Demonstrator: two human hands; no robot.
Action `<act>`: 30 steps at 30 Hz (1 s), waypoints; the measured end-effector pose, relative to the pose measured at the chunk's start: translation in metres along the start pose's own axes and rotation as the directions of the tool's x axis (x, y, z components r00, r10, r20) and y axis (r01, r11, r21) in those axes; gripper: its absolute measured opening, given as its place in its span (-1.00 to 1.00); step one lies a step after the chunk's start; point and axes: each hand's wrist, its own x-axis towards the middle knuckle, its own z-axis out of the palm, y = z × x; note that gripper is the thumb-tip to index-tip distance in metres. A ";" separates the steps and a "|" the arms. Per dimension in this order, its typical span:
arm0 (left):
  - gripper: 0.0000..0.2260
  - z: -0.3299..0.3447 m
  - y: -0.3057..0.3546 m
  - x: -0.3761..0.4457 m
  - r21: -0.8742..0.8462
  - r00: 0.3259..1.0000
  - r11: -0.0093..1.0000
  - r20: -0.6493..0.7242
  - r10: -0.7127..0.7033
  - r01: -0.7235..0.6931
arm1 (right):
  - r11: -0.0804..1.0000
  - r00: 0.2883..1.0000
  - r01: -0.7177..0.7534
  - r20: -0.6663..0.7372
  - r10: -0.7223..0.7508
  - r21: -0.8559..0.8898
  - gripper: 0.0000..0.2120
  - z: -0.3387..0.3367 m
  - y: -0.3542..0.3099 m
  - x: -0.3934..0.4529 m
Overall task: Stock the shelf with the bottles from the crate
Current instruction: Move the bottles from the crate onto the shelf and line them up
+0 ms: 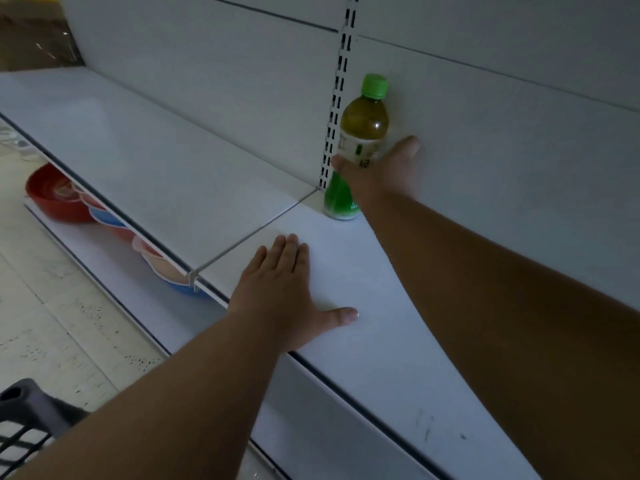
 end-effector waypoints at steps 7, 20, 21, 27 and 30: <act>-0.13 -0.028 -0.019 -0.047 -0.119 0.992 0.993 -0.118 -0.041 0.026 | 0.867 0.873 0.421 0.378 -0.307 -0.266 -0.46 -0.041 0.016 -0.099; -0.31 -0.107 -0.051 -0.379 0.063 0.842 0.849 -0.189 -0.506 0.525 | 0.427 0.290 0.903 0.794 -0.534 -0.043 -0.32 -0.067 -0.090 -0.328; -0.31 -0.109 -0.049 -0.404 0.059 0.812 0.819 -0.189 -0.553 0.571 | 0.417 0.258 0.909 0.796 -0.548 -0.008 -0.35 -0.068 -0.096 -0.345; -0.29 -0.099 -0.048 -0.506 0.033 0.661 0.668 -0.180 -0.728 0.744 | 0.401 0.157 0.910 0.804 -0.573 0.108 -0.36 -0.063 -0.113 -0.420; -0.29 -0.075 -0.061 -0.529 -0.002 0.631 0.638 -0.151 -0.761 0.770 | 0.420 0.131 0.899 0.839 -0.528 0.124 -0.33 -0.042 -0.106 -0.443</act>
